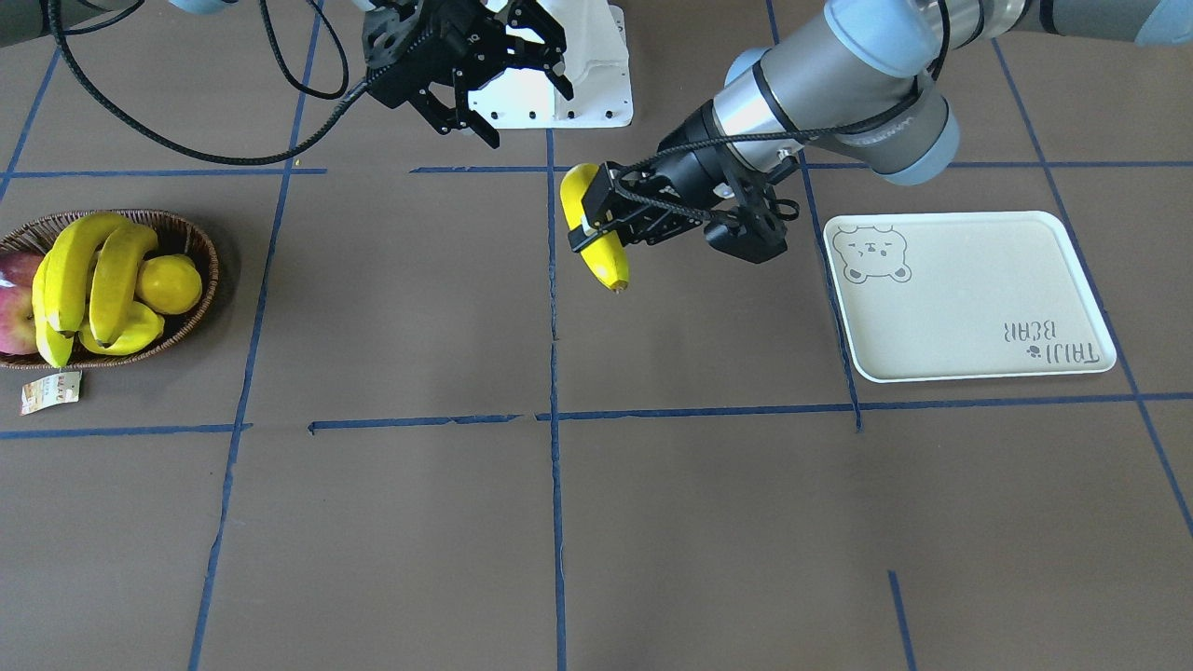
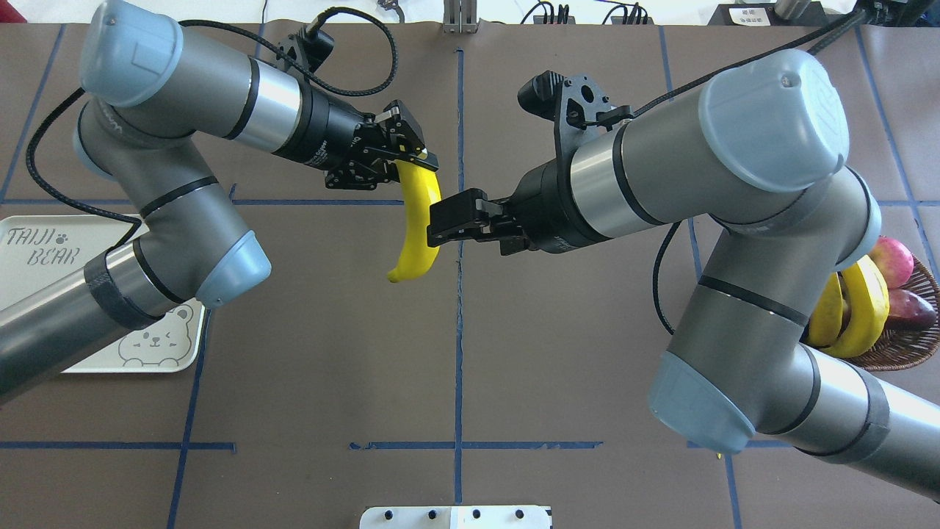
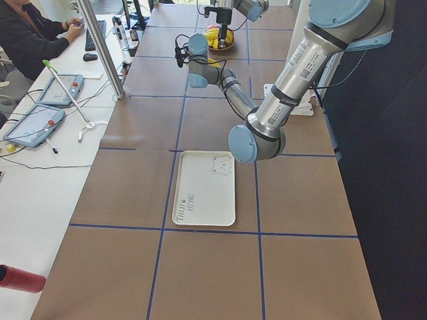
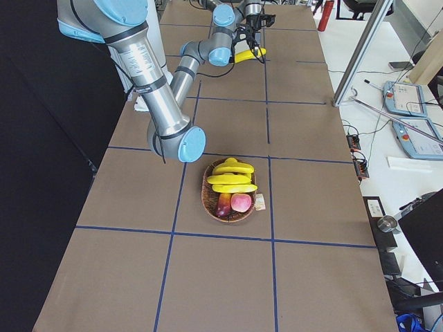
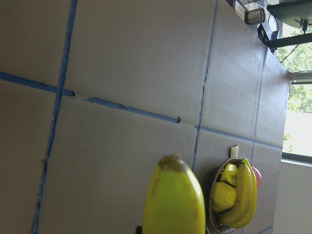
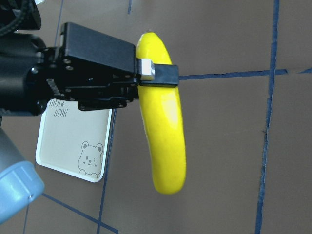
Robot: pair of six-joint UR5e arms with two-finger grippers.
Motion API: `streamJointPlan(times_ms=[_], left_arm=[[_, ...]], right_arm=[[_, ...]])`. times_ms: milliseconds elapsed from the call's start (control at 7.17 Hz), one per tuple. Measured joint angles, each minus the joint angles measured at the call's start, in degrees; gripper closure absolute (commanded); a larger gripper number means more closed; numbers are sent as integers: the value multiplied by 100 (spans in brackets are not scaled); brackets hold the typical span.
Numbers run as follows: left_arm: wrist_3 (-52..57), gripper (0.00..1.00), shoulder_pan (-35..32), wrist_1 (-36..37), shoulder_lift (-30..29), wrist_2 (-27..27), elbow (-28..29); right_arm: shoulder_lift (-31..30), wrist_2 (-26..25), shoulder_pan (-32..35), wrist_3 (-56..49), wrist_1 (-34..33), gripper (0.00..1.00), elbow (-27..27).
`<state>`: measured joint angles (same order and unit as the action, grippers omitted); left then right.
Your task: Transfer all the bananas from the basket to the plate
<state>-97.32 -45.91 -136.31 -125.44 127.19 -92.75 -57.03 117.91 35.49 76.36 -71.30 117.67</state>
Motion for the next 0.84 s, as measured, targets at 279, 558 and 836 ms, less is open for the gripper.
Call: streamJointPlan(times_ms=[279, 558, 836], left_arm=[[1136, 100, -661, 981, 533, 303, -11], [2386, 100, -1304, 1506, 1360, 448, -195], [3699, 100, -1712, 1582, 2381, 399, -252]], right_arm=[[-400, -57, 54, 11, -32, 0, 391], [-793, -27, 116, -3, -53, 0, 603], [-1017, -38, 243, -23, -91, 0, 619]])
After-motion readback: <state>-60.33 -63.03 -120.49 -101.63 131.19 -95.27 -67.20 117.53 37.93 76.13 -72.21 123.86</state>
